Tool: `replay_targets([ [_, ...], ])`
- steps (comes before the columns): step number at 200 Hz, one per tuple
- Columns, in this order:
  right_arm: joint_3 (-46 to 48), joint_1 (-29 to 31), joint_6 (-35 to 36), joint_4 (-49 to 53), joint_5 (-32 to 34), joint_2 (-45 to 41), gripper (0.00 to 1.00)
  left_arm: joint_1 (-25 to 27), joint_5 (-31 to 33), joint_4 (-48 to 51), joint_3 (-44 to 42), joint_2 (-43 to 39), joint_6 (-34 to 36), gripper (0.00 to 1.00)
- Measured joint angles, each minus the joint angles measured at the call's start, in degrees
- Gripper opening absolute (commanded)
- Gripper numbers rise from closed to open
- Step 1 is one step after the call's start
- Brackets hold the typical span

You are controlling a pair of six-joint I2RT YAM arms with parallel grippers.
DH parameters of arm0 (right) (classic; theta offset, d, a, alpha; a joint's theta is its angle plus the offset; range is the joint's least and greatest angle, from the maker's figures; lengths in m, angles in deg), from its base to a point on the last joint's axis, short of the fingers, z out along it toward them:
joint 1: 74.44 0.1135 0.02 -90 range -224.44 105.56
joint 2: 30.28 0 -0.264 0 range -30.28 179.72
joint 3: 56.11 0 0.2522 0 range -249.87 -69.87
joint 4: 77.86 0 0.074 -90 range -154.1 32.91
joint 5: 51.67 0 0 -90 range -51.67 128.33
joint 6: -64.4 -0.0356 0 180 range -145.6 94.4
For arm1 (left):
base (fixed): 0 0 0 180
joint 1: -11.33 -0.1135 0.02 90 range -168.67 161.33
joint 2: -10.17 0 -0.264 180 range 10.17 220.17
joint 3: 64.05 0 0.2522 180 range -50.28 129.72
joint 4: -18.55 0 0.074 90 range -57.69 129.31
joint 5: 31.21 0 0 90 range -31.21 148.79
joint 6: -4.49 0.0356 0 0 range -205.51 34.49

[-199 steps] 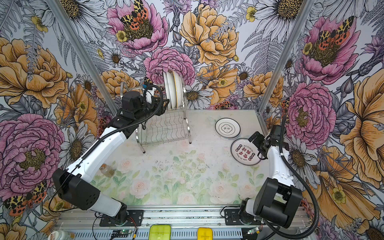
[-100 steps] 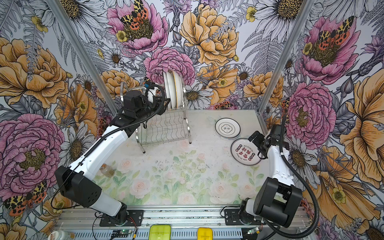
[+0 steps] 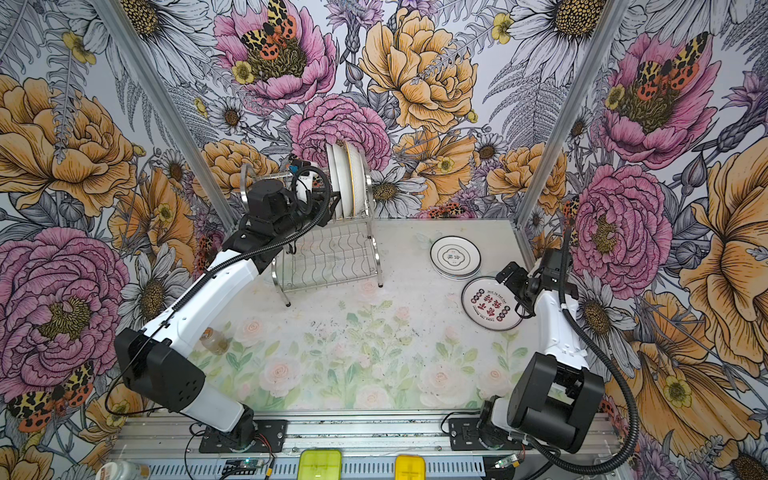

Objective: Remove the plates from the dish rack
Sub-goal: 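Close the left gripper on the rim of the front black-striped plate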

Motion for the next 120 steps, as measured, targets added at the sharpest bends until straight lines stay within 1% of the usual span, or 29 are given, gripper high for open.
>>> replay_targets([
  [31,0.0,0.0,0.1,0.0,-0.1,0.0,0.99,0.0,-0.7,-1.3,0.0,0.8,0.1,0.43],
  [43,0.0,0.0,0.2,0.0,-0.1,0.0,0.99,0.0,-1.0,-1.9,0.0,1.2,0.2,0.39],
  [84,0.0,0.0,0.2,0.0,-0.5,0.0,0.99,0.0,-2.4,-3.1,0.0,2.1,0.2,0.33],
  [120,0.0,0.0,0.2,0.0,-0.5,-0.1,0.99,0.0,-3.2,-3.3,0.0,2.4,0.4,0.25],
])
